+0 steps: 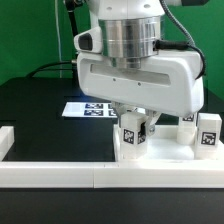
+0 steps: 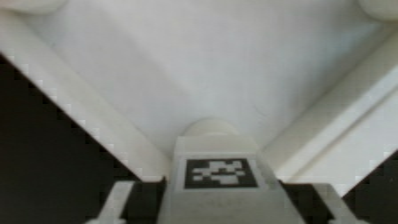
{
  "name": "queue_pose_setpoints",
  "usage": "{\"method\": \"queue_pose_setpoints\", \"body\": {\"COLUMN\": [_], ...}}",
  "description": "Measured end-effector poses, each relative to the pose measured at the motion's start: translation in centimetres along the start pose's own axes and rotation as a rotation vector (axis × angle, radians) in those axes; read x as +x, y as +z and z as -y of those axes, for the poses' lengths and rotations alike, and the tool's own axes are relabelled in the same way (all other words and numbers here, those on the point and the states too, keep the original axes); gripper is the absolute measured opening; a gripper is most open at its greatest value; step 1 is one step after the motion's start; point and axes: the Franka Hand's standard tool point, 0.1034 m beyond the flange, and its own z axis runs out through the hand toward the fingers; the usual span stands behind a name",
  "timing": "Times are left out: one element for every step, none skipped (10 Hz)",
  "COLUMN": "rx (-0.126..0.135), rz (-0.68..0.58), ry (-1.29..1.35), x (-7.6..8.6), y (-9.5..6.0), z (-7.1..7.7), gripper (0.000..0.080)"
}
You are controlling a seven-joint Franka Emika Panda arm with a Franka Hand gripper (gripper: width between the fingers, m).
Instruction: Assemble square table
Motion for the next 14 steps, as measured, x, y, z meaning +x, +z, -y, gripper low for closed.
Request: {"method": "queue_pose_setpoints", "body": {"rx": [0.005,0.015,0.042,0.068,0.084,0.100,0.123,0.133,0.136,0.136,0.133,0.131,0.131,0.130], "rz": [0.001,0.005,0.012,0.024,0.031,0.035,0.042,0.041,0.043,0.042,0.043,0.043,0.043,0.043], "ry": [0.086,0.175,0.341,0.499,0.631,0.752,0.841,0.892,0.965,1.002,1.023,1.033,1.032,1.031], "x": [-0.02,-0.05,0.05,0.06,0.08,0.22,0.26,0.25,0.32,0.38,0.40,0.43,0.42,0.39], "y": [-0.01,-0.04,-0.09,-0.27,-0.06,0.05,0.05,0.07,0.03,0.01,0.01,0.01,0.02,0.11], "z": [0.09,0.23,0.45,0.75,0.89,0.90,0.87,0.89,0.90,0.88,0.81,0.75,0.75,0.75], "gripper": [0.0287,0.0287,0.0288,0.0288,0.0288,0.0288,0.0288,0.0288,0.0288,0.0288,0.0288,0.0288,0.0299,0.0299]}}
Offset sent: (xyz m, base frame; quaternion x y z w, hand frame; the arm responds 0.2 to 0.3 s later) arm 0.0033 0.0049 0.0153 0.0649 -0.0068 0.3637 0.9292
